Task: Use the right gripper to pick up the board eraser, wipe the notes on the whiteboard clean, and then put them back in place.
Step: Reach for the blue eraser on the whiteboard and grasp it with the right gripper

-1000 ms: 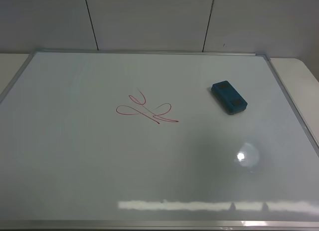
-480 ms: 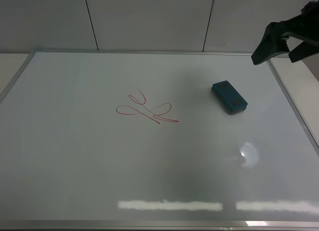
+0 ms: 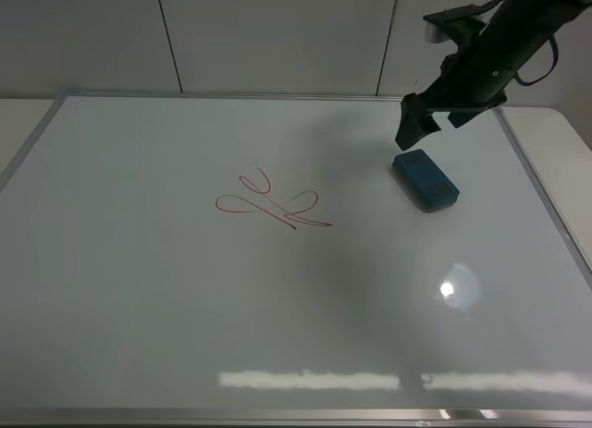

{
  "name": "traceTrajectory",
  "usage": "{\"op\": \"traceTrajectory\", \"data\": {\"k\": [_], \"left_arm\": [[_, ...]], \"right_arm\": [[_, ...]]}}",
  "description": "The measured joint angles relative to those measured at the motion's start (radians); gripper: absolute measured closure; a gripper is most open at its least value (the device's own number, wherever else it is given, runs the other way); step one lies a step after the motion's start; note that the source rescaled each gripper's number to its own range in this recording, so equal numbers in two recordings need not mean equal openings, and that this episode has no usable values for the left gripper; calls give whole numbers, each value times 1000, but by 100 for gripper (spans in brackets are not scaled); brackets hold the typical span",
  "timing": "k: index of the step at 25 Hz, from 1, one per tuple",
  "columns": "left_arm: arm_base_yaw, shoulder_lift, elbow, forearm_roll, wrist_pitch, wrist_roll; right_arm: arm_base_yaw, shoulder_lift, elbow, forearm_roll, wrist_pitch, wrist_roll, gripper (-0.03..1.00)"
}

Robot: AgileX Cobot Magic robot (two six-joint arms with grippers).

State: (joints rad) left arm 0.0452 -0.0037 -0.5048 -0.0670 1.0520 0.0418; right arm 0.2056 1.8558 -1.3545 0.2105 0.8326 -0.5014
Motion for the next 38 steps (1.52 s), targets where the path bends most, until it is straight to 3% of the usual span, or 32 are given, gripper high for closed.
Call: {"op": "traceTrajectory", "data": {"k": [12,18,38], "left_arm": [[0,0,0,0,0,0],[0,0,0,0,0,0],[0,0,0,0,0,0]], "right_arm": [[5,90,0,-120,-9,111,-3],[5,135,0,-127,-41,169,-3],[5,224,0,-119,-111,190,-3]]}}
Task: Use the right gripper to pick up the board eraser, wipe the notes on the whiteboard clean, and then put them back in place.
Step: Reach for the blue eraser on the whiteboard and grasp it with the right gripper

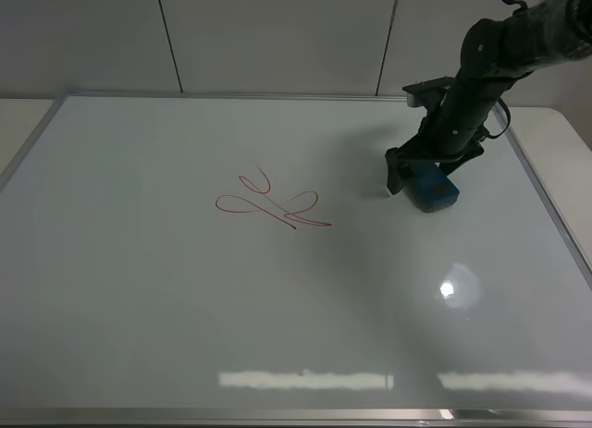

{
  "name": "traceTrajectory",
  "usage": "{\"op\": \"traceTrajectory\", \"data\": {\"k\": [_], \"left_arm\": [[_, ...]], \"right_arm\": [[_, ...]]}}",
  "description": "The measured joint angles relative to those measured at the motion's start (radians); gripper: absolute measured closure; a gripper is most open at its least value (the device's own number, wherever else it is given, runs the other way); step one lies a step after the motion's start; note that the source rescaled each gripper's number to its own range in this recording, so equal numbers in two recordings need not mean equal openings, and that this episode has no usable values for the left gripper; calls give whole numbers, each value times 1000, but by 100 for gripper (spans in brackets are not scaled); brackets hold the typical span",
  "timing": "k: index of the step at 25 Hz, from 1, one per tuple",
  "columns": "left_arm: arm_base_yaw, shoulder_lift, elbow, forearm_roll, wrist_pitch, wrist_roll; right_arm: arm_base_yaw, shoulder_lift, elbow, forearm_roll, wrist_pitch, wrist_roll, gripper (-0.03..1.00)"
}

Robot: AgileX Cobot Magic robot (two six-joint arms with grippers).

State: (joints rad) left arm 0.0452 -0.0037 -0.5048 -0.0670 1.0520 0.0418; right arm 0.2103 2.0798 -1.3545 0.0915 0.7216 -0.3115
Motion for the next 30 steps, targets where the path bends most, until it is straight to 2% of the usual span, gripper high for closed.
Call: {"op": "traceTrajectory", "data": {"k": [4,6,7,8,10,30], "left_arm": [[0,0,0,0,0,0],[0,0,0,0,0,0],[0,0,0,0,0,0],[0,0,0,0,0,0],[0,0,0,0,0,0],[0,0,0,0,0,0]], "right_arm": [[0,0,0,0,0,0,-3],[0,0,0,0,0,0,5],[0,0,0,0,0,0,18],[0,0,0,0,0,4,38],[0,0,0,0,1,15,94],[0,-9,0,0,11,32,95]]}}
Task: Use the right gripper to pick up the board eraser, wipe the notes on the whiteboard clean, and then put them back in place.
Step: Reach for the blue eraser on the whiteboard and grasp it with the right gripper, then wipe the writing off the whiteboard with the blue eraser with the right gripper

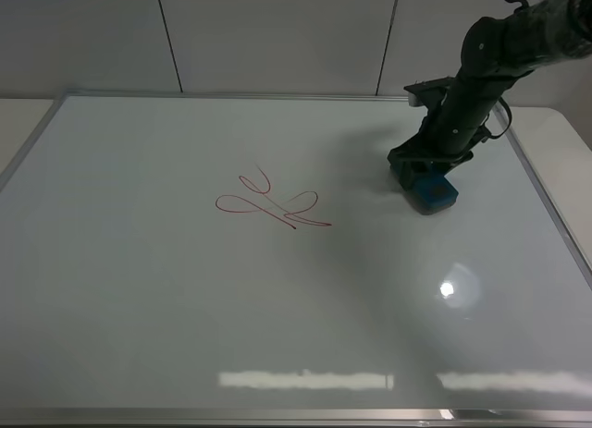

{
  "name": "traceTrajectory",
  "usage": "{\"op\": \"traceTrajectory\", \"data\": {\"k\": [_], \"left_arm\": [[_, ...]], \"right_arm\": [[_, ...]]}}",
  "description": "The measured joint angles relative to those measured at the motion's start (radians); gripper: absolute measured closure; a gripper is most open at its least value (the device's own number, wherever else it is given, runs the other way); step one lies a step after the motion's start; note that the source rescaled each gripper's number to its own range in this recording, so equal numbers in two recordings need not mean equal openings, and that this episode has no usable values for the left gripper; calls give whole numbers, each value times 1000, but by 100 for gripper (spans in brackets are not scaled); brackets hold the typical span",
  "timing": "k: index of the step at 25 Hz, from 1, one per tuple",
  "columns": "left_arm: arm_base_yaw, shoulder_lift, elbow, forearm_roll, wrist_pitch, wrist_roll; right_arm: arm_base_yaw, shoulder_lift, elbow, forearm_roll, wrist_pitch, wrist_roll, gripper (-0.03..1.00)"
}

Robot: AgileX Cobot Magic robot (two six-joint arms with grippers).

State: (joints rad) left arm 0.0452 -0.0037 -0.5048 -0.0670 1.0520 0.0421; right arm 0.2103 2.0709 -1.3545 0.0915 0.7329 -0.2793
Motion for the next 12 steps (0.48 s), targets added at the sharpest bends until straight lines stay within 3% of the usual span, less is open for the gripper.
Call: {"op": "traceTrajectory", "data": {"k": [6,12], "left_arm": [[0,0,0,0,0,0],[0,0,0,0,0,0]], "right_arm": [[37,-43,-62,23,63,14,95],[207,-42,-199,-22,76,115,95]]}}
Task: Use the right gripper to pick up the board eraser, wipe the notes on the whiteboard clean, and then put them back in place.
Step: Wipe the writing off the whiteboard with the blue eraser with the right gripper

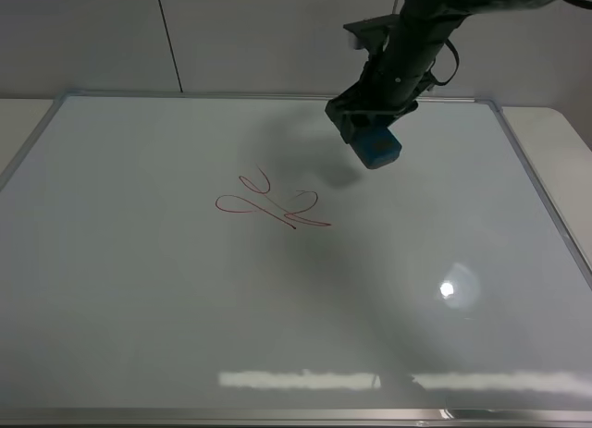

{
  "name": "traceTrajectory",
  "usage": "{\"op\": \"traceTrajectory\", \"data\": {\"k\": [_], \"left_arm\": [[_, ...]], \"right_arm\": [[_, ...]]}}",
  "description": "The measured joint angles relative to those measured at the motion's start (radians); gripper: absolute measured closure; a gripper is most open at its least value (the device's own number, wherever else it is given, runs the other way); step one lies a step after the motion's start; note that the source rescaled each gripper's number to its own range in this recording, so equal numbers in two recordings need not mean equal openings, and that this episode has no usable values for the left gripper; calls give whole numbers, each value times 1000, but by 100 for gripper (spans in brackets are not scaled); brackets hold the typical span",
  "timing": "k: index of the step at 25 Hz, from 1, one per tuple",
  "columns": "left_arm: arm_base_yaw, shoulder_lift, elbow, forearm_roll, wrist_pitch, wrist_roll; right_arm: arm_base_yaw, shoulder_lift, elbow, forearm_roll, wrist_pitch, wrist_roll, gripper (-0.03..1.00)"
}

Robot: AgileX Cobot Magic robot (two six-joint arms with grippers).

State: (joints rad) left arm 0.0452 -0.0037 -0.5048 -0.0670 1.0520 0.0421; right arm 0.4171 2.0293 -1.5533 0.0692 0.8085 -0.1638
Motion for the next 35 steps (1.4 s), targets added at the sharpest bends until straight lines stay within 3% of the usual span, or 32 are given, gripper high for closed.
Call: {"op": "traceTrajectory", "data": {"k": [5,10,16,25,35], "left_arm": [[0,0,0,0,0,0],[0,0,0,0,0,0],[0,0,0,0,0,0],[0,0,0,0,0,0],[0,0,0,0,0,0]], "right_arm": [[182,89,-158,-69,15,104,95],[343,250,-392,-69,107,156,95],[465,415,-611,-53,192,197,95],[484,458,-623,-22,221,218,95],[484,496,-627,-63,223,259,95]]}}
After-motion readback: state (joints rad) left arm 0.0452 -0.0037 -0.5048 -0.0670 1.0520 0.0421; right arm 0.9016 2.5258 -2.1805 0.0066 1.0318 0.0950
